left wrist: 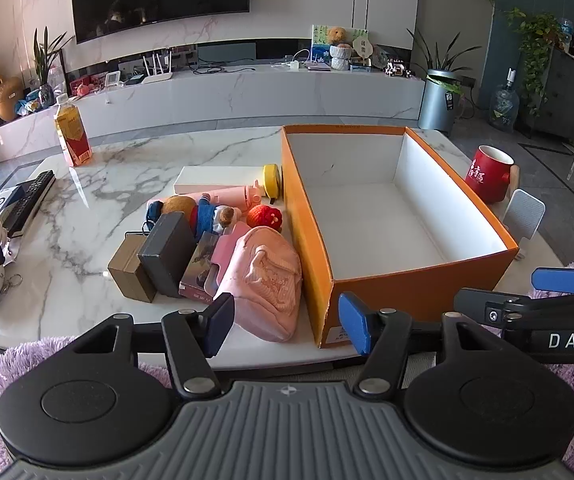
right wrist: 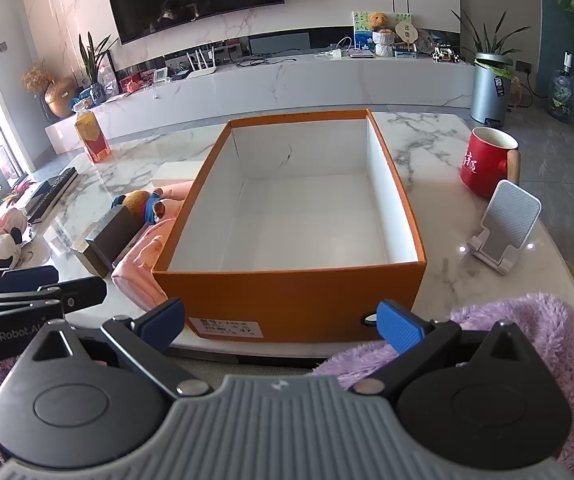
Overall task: Organize objects
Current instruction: 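Move both tools toward the pink bag beside the orange box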
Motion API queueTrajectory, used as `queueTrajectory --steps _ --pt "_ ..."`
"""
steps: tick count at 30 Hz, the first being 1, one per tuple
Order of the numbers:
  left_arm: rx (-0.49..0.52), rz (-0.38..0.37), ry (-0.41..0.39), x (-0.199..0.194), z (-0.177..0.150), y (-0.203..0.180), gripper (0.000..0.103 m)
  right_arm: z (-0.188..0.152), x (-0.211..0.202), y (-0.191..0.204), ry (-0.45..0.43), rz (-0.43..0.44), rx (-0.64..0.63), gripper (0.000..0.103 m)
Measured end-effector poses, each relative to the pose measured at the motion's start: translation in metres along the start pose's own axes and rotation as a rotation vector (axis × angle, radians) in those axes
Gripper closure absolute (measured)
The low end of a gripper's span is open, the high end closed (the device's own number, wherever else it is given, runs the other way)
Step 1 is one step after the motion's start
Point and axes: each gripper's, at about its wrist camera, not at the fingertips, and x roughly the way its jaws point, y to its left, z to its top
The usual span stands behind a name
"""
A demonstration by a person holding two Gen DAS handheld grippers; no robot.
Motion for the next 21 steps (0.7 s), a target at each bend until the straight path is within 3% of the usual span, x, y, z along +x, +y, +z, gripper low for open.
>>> queueTrajectory --steps 21 --pt "-0.032 0.006 0.032 0.008 -0.003 0.017 0.038 0.002 0.014 0.022 0.021 0.022 -0.052 0.001"
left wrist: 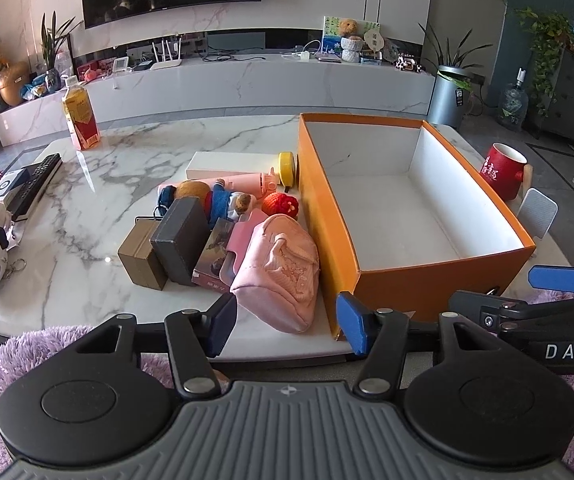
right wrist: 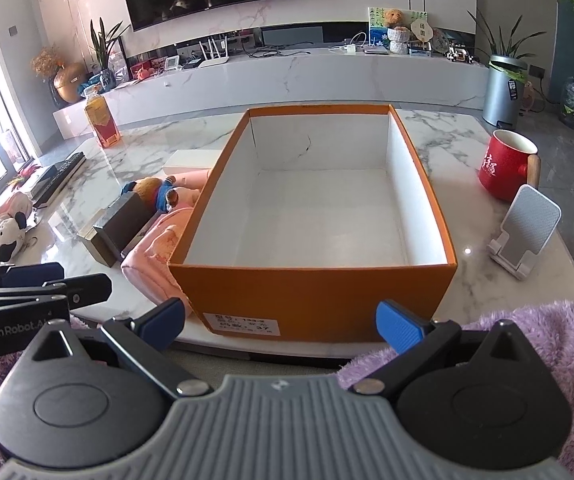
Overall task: Organize objects
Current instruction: 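Move both tools toward the pink bag beside the orange box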
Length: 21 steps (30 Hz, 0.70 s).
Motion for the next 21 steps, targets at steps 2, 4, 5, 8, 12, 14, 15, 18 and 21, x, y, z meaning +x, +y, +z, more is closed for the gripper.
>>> queueTrajectory --steps 2,4,5,8,12,14,15,18,21 --pt "-0.001 -0.010 0.002 0.001 0.001 0.004 0.042 0.002 0.001 0.005 -0.001 0.005 -0.013 0.003" --pt "-0.005 -0.019 0.003 0.002 0.002 0.008 0.045 0.005 0.003 0.010 -0.002 0.019 -0.029 0.009" --pt "-0.006 -0.022 0.004 0.003 0.003 0.010 0.047 0.007 0.004 0.012 -0.003 0.025 -0.038 0.014" --pt "0.001 -0.041 0.006 0.007 0.007 0.018 0.057 0.014 0.007 0.021 -0.001 0.056 -0.062 0.025" --pt "-0.011 -0.082 0.013 0.014 0.014 0.034 0.067 0.026 0.017 0.036 0.015 0.108 -0.100 0.035" --pt "-0.031 -0.110 0.030 0.021 0.017 0.043 0.071 0.031 0.024 0.045 0.032 0.133 -0.123 0.044" --pt "-0.039 -0.115 0.037 0.025 0.018 0.047 0.074 0.035 0.029 0.051 0.041 0.147 -0.133 0.046" --pt "-0.031 -0.116 0.057 0.036 0.022 0.057 0.080 0.044 0.043 0.064 0.073 0.175 -0.164 0.059" --pt "-0.011 -0.131 0.082 0.047 0.026 0.066 0.088 0.054 0.059 0.077 0.104 0.192 -0.184 0.063"
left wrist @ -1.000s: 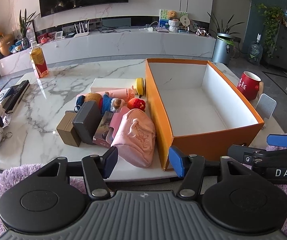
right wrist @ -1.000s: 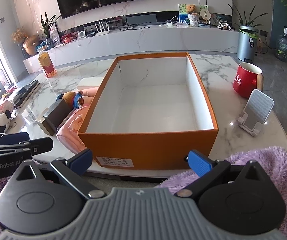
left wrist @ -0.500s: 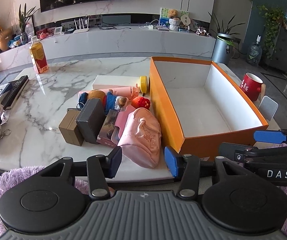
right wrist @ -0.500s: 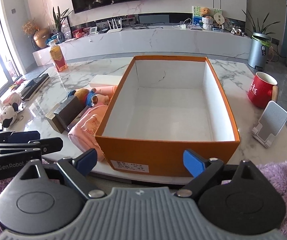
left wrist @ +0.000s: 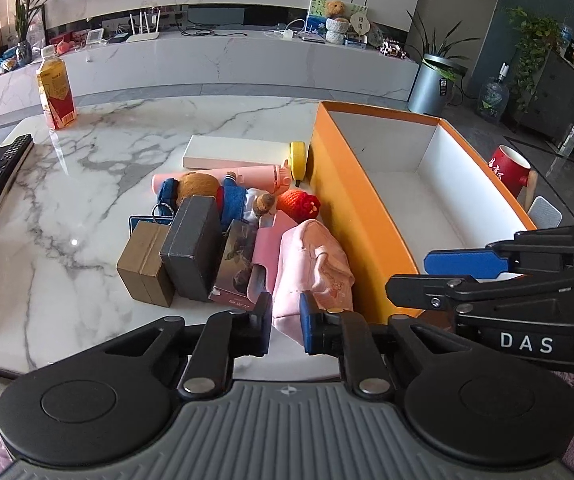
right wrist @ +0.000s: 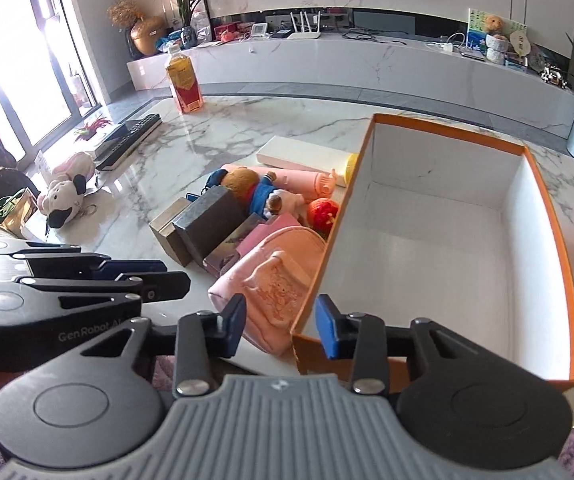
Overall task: Organize objects
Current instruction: 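Move both tools toward the pink bag beside the orange box, then grasp the pink bag with the right gripper and lift it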
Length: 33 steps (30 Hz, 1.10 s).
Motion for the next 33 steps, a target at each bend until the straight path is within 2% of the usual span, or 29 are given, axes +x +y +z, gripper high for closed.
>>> queueTrajectory --steps 3,9,18,19,20,27,28,31,32,33 --pt "0.005 -0.034 0.025 0.008 0.005 0.011 0.091 0.014 0.017 0.006 0.038 0.020 0.008 0.064" --pt "0.037 -0.027 0.064 0.026 0.014 0.031 0.094 0.036 0.056 0.016 0.122 0.029 0.067 0.071" --pt "0.068 -0.061 0.075 0.039 0.018 0.051 0.093 0.045 0.097 0.026 0.223 -0.117 0.144 0.069" --pt "0.071 -0.062 0.077 0.040 0.018 0.052 0.092 0.045 0.099 0.026 0.223 -0.134 0.147 0.062" --pt "0.075 -0.064 0.078 0.041 0.017 0.053 0.092 0.046 0.100 0.026 0.226 -0.148 0.156 0.060" --pt "0.083 -0.090 0.079 0.043 0.018 0.059 0.090 0.048 0.111 0.038 0.233 -0.227 0.081 0.058" --pt "0.083 -0.094 0.078 0.043 0.018 0.059 0.087 0.048 0.112 0.039 0.240 -0.233 0.060 0.060" --pt "0.087 -0.101 0.079 0.044 0.019 0.058 0.085 0.047 0.112 0.036 0.251 -0.200 0.066 0.077" --pt "0.090 -0.104 0.080 0.045 0.020 0.058 0.084 0.047 0.112 0.034 0.253 -0.188 0.070 0.085" --pt "0.092 -0.106 0.082 0.046 0.020 0.058 0.083 0.046 0.110 0.034 0.254 -0.182 0.071 0.087"
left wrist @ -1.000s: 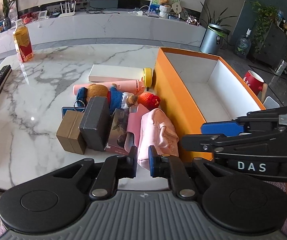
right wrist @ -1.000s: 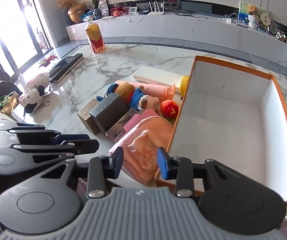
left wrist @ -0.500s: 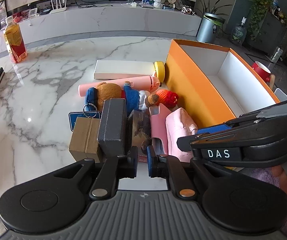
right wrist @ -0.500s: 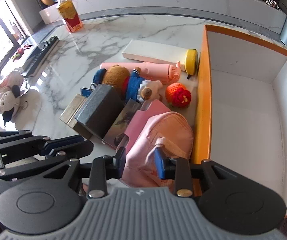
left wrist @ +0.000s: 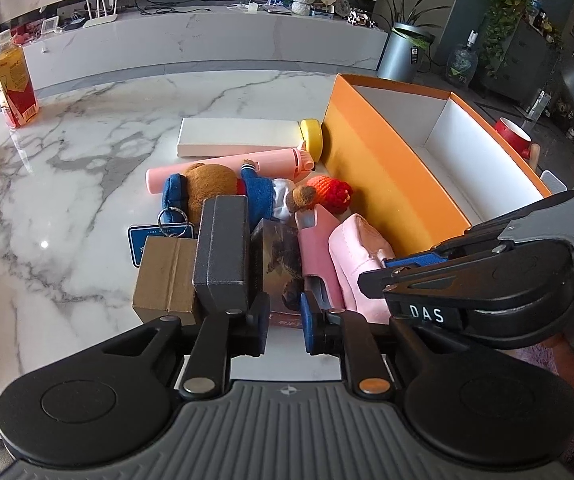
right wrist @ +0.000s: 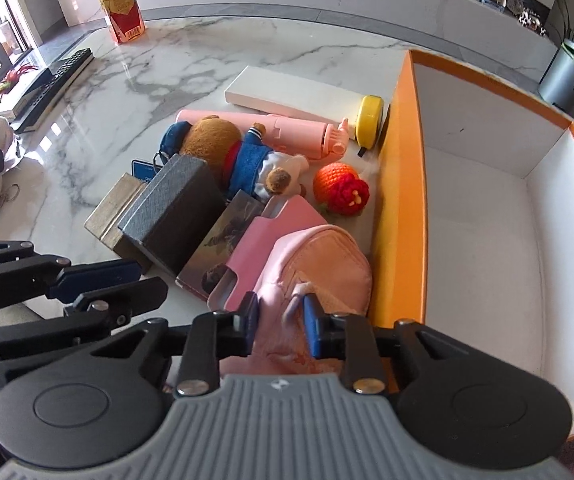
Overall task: Organize objects
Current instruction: 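Grasp the pink bag with the right gripper and lift it, then drop the pink bag into the box while the left gripper grasps the pink card holder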
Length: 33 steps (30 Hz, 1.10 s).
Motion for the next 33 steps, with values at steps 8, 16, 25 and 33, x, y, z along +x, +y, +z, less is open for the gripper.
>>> queueTrajectory --steps 8,16,25,33 --pt "0.027 -0.018 0.006 0.001 0.013 -0.007 0.079 0.002 -0.047 -0.028 -0.101 0.127 0.060 0.090" --pt "0.085 -0.003 0.036 0.019 0.032 -0.028 0.061 0.008 -0.117 -0.062 -0.272 0.269 0.126 0.090" --pt "0.092 0.033 0.126 0.061 0.043 -0.041 0.051 -0.005 -0.142 -0.122 -0.346 0.226 0.192 0.090" --pt "0.063 0.081 0.198 0.091 0.043 -0.042 0.051 -0.023 -0.106 -0.162 -0.277 0.203 0.253 0.090"
